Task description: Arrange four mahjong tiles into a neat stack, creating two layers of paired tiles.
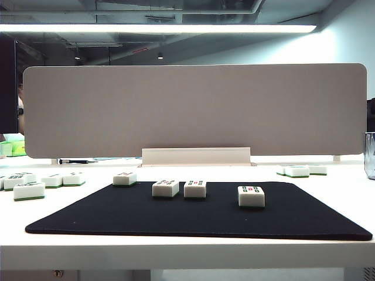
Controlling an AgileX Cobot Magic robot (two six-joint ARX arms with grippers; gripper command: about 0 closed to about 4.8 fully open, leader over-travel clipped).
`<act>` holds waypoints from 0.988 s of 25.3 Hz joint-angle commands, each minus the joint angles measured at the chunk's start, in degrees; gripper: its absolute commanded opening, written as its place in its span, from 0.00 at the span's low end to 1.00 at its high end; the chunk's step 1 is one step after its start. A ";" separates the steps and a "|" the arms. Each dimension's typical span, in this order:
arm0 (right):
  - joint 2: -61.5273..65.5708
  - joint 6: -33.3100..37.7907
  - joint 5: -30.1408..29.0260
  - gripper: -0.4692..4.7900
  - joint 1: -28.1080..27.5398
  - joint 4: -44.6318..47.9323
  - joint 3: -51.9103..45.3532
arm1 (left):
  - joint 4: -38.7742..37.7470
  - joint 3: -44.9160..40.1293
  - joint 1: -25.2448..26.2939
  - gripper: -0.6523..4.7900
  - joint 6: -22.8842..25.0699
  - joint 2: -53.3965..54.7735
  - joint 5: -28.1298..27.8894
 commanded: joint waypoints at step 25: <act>-0.68 -0.17 -0.26 0.09 0.07 0.28 0.11 | 0.61 38.80 -0.07 0.11 0.52 44.63 16.26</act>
